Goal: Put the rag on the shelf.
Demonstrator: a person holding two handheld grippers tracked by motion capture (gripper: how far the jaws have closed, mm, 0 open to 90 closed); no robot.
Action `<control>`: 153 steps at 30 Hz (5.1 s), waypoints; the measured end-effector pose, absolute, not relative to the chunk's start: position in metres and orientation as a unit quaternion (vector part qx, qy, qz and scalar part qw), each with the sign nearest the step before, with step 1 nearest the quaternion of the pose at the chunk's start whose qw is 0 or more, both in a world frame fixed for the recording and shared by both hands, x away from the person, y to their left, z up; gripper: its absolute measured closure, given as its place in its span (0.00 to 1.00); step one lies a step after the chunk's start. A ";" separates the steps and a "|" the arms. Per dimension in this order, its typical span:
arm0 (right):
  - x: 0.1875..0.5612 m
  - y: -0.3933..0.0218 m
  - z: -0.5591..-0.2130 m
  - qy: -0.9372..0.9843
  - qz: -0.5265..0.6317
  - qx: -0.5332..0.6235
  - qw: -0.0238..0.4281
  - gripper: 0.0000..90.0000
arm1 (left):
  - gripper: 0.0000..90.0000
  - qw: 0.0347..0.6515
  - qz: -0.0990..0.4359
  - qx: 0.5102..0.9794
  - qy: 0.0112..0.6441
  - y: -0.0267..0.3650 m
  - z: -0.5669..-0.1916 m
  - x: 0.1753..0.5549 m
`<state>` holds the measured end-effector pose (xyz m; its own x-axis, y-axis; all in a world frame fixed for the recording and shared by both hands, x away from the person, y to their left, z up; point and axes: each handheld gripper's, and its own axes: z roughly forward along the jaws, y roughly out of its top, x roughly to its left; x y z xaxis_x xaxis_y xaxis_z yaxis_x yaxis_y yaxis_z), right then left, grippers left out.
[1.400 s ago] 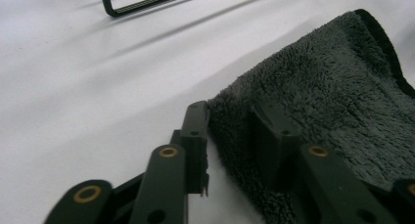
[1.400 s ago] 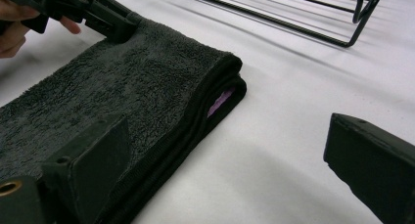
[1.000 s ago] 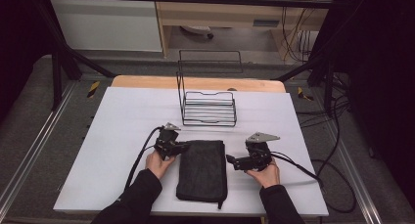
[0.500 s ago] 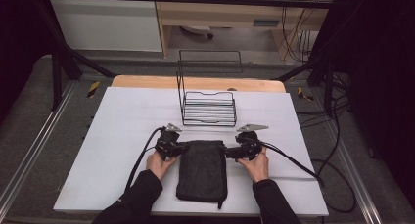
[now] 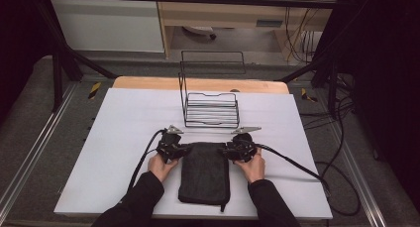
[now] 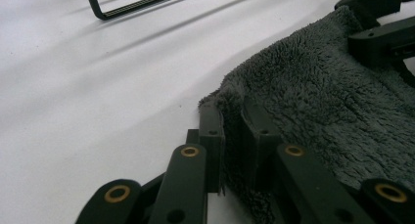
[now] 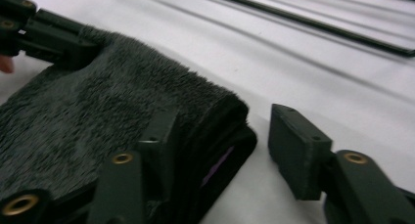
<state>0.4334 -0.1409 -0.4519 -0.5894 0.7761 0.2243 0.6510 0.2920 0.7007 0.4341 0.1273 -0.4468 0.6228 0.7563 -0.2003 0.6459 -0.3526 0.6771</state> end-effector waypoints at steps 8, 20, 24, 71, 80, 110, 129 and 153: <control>0.431 -0.140 -0.452 0.798 0.395 0.449 0.071 0.65 | 0.89 0.378 0.062 0.816 0.434 0.130 -0.447 0.436; 0.431 -0.139 -0.452 0.791 0.405 0.457 0.038 0.86 | 0.89 0.383 0.052 0.809 0.442 0.132 -0.447 0.437; 0.431 -0.140 -0.451 0.792 0.408 0.453 0.041 0.86 | 0.90 0.387 0.045 0.807 0.443 0.134 -0.447 0.438; 0.393 -0.152 -0.387 0.755 0.506 0.404 0.101 0.87 | 0.91 0.478 0.111 0.784 0.380 0.145 -0.378 0.402; 0.390 -0.157 -0.376 0.747 0.522 0.395 0.112 0.87 | 0.91 0.497 0.117 0.776 0.371 0.145 -0.363 0.396; 0.373 -0.164 -0.336 0.726 0.554 0.368 0.176 0.88 | 0.91 0.540 0.156 0.753 0.342 0.141 -0.324 0.381; 0.372 -0.159 -0.302 0.704 0.574 0.348 0.232 0.88 | 0.91 0.573 0.179 0.724 0.339 0.141 -0.295 0.387; 0.378 -0.165 -0.264 0.662 0.607 0.341 0.278 0.88 | 0.91 0.612 0.210 0.690 0.325 0.130 -0.254 0.401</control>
